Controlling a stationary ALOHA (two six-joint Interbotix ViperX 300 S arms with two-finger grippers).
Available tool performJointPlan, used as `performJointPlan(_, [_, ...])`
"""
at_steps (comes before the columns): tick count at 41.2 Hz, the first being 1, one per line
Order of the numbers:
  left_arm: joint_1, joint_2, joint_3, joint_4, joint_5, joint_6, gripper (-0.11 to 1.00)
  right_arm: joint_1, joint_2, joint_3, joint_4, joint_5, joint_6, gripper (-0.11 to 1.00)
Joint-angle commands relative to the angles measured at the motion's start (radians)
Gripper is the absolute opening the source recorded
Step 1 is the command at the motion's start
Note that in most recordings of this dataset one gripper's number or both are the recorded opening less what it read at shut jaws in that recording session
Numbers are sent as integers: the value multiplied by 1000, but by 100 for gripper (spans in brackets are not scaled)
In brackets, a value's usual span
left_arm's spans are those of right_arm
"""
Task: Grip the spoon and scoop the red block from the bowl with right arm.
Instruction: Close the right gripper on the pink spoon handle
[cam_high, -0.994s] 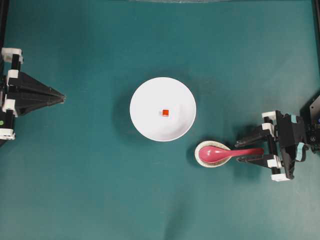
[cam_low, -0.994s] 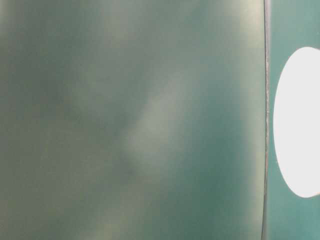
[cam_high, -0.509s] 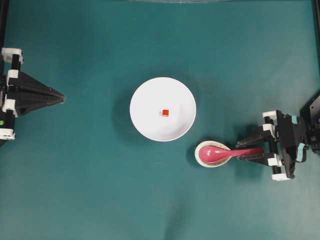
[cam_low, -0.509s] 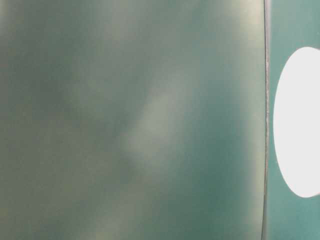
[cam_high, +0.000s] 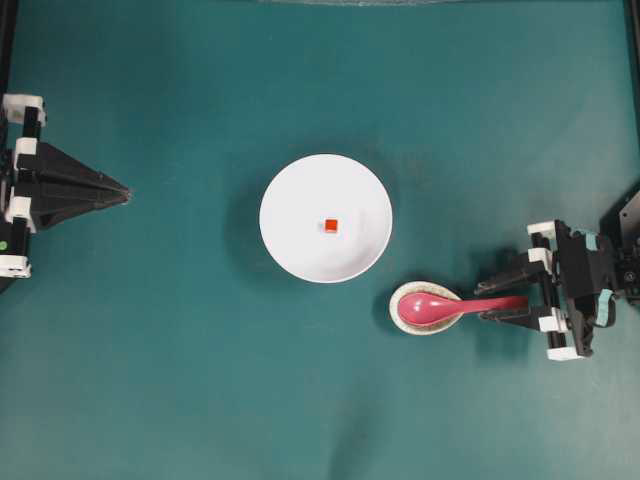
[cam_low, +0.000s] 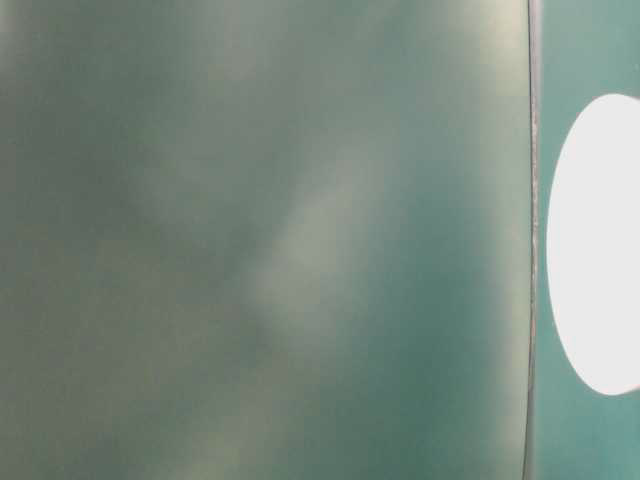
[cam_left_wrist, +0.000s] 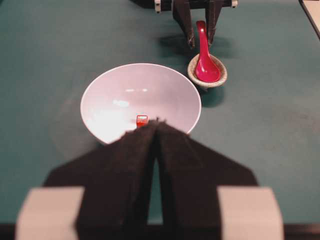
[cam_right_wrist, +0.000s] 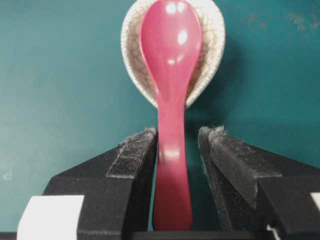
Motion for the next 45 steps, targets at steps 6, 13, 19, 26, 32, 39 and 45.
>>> performJointPlan(6, [8, 8, -32, 3, -3, -2, 0, 9, -6, -8, -2, -29, -5, 46])
performJointPlan(13, [8, 8, -32, 2, -3, -2, 0, 9, -6, -6, -2, -31, -5, 46])
performJointPlan(19, [12, 8, -32, 2, -3, -2, 0, 9, -6, -6, -2, -31, -5, 46])
performJointPlan(26, [20, 8, -32, 3, -3, -2, 0, 11, -6, -6, -2, -37, -5, 43])
performJointPlan(32, [20, 8, -32, 2, -3, -2, 0, 11, -6, -5, -2, -49, -5, 31])
performJointPlan(39, [20, 8, -32, 2, -2, -2, 0, 11, -6, -5, -3, -51, -5, 25])
performJointPlan(45, [20, 8, -32, 3, -2, -2, 0, 11, -6, -6, -3, -51, -5, 25])
